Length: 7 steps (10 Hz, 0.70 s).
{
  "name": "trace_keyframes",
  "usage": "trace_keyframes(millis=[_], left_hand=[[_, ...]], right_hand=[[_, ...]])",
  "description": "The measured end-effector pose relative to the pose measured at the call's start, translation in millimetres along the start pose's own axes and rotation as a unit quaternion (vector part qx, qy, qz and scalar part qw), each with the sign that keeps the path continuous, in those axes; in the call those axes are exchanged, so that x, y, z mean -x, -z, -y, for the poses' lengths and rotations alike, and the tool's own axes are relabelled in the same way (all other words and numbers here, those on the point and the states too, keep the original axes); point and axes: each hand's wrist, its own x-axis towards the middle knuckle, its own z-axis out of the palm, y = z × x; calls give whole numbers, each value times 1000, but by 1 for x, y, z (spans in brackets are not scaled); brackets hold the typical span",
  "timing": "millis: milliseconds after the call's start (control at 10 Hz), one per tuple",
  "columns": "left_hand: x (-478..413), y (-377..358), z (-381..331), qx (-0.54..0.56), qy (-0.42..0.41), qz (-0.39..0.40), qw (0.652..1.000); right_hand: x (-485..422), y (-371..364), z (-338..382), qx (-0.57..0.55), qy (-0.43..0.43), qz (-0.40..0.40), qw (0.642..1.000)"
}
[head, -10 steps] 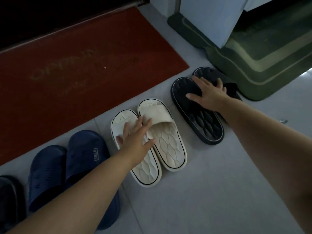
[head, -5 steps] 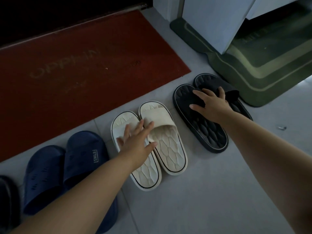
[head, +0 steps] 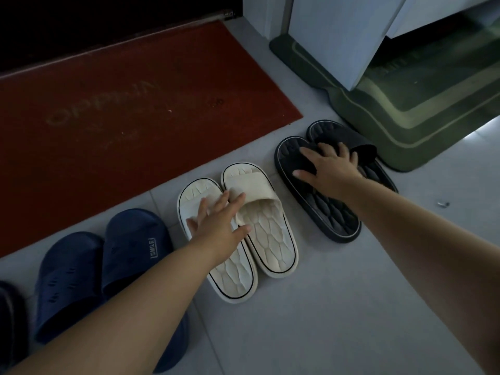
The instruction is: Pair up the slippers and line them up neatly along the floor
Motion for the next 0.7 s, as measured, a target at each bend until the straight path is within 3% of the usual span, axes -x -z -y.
trace_keyframes(millis=[200, 300, 500, 700], left_hand=[[13, 21, 8, 88, -57, -31, 994], [46, 40, 38, 134, -61, -38, 988], [107, 47, 99, 47, 1, -58, 997], [157, 52, 141, 79, 21, -123, 989]], right_hand=[[75, -47, 72, -39, 208, 31, 977], [91, -68, 81, -68, 194, 48, 977], [88, -68, 79, -21, 200, 62, 978], [101, -46, 86, -51, 186, -41, 980]])
